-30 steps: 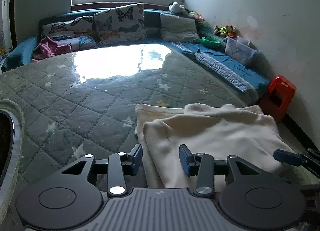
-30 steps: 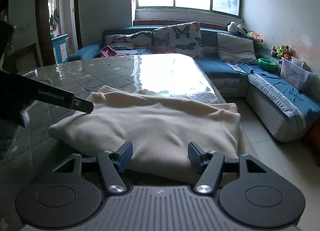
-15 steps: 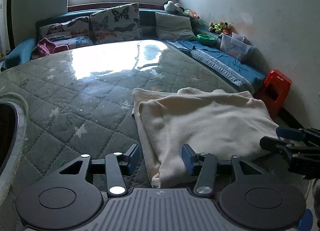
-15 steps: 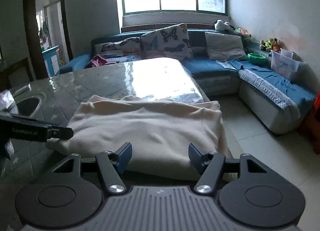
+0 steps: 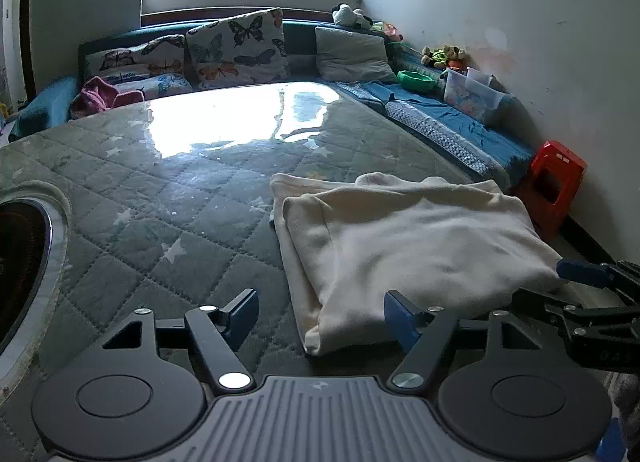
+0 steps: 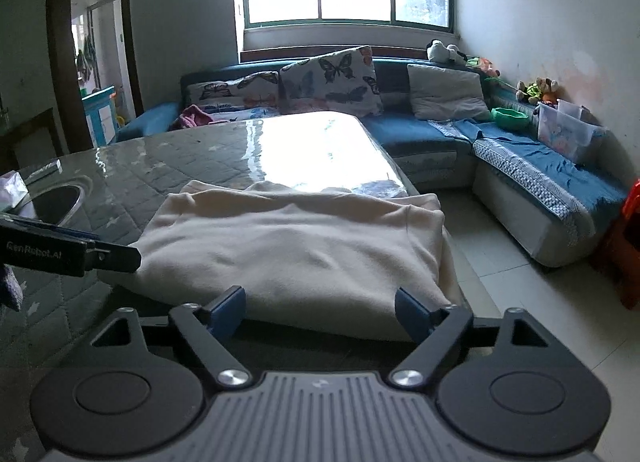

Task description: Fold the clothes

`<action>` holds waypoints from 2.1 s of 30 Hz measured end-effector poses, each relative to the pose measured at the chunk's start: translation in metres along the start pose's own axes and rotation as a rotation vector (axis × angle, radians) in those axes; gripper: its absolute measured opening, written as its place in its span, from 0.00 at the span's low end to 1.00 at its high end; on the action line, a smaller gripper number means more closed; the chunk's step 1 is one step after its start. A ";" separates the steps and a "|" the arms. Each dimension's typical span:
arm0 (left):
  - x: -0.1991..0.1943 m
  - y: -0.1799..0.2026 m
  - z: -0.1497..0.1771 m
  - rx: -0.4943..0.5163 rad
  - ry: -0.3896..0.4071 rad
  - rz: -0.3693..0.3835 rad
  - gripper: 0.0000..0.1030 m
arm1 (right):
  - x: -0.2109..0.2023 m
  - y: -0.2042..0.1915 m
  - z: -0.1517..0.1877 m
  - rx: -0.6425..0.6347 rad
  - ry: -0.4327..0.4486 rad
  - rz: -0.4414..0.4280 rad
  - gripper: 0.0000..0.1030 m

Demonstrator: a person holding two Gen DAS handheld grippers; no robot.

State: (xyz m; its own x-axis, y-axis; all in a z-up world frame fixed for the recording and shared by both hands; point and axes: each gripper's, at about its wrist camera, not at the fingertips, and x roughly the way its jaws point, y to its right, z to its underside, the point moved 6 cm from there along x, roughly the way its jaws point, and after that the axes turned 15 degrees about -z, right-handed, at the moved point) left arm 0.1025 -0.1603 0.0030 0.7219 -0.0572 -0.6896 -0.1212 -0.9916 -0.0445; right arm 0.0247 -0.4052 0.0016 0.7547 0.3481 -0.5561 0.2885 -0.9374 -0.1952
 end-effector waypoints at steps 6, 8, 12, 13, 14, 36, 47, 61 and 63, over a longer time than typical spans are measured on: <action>-0.011 0.001 0.006 0.019 0.014 0.005 0.79 | -0.010 -0.006 0.003 0.002 0.018 0.014 0.94; -0.014 0.001 0.008 0.026 0.022 0.004 0.82 | -0.012 -0.008 0.004 0.004 0.022 0.018 0.96; -0.022 0.002 0.011 0.040 0.043 0.008 0.87 | -0.016 -0.012 0.007 0.000 0.024 0.034 1.00; -0.024 0.002 0.012 0.044 0.047 0.010 0.88 | -0.017 -0.012 0.008 0.000 0.025 0.039 1.00; -0.026 0.002 0.013 0.047 0.052 0.009 0.89 | -0.018 -0.013 0.009 0.003 0.025 0.043 1.00; -0.048 -0.001 0.033 0.085 0.089 -0.004 1.00 | -0.035 -0.026 0.021 -0.009 0.053 0.099 1.00; -0.057 0.000 0.043 0.106 0.100 -0.014 1.00 | -0.039 -0.033 0.029 -0.006 0.051 0.111 1.00; -0.056 0.000 0.053 0.117 0.088 -0.023 1.00 | -0.039 -0.032 0.036 0.020 0.025 0.144 1.00; -0.055 0.001 0.055 0.119 0.083 -0.022 1.00 | -0.037 -0.033 0.037 0.020 0.021 0.144 1.00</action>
State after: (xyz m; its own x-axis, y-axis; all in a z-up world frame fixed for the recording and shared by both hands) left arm 0.0248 -0.1519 0.0007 0.7787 -0.0499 -0.6254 -0.1810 -0.9723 -0.1478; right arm -0.0348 -0.3882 -0.0013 0.7994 0.2101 -0.5628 0.1649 -0.9776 -0.1307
